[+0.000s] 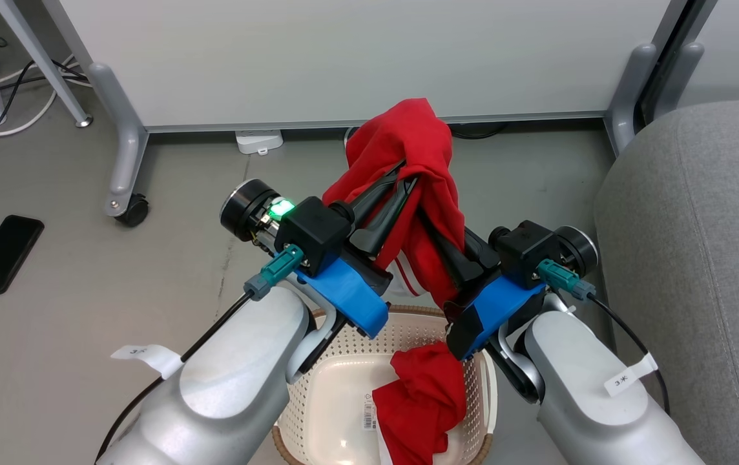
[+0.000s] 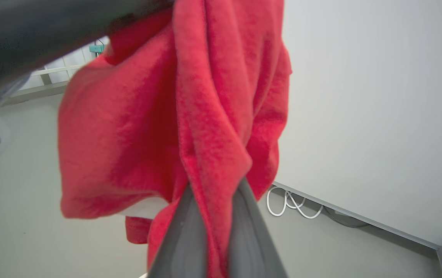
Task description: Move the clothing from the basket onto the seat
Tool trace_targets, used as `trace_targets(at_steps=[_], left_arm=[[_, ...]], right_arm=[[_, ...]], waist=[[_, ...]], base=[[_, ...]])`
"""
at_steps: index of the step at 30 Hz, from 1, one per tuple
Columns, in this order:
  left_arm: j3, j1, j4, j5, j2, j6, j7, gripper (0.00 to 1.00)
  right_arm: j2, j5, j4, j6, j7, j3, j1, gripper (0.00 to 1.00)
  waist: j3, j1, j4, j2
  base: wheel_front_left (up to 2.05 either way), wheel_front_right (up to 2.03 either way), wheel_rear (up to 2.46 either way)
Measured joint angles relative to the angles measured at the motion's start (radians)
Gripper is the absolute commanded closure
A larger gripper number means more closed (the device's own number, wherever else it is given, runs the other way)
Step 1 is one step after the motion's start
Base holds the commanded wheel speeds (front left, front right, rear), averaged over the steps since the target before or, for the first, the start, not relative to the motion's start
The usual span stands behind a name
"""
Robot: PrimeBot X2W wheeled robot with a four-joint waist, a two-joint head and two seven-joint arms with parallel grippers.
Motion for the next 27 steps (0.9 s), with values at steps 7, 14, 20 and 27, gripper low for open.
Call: trace_targets(at_steps=[7,14,20,27], left_arm=[[-0.001,0.0,0.004,0.0,0.0,0.0,0.0,1.0],[0.0,0.004,0.006,0.0,0.001,0.0,0.0,1.0],[0.0,0.007,0.007,0.0,0.001,0.0,0.0,1.0],[0.01,0.008,0.015,0.005,-0.001,0.0,0.0,0.0]], right_arm=[[0.0,0.002,-0.002,0.0,0.0,0.001,0.002,1.0],[0.0,0.004,-0.004,0.0,0.0,0.0,0.005,1.0],[0.0,0.005,-0.007,0.0,0.0,0.002,0.005,1.0],[0.0,0.01,-0.007,0.0,0.0,0.0,0.005,1.0]], waist=[[-0.005,-0.0001,-0.002,0.0],[-0.011,0.0,-0.002,0.0],[-0.009,-0.0001,-0.002,0.0],[-0.007,-0.0001,-0.001,0.0]], base=[[0.0,0.0,0.0],[0.0,0.0,0.0],[0.0,0.0,0.0],[0.0,0.0,0.0]])
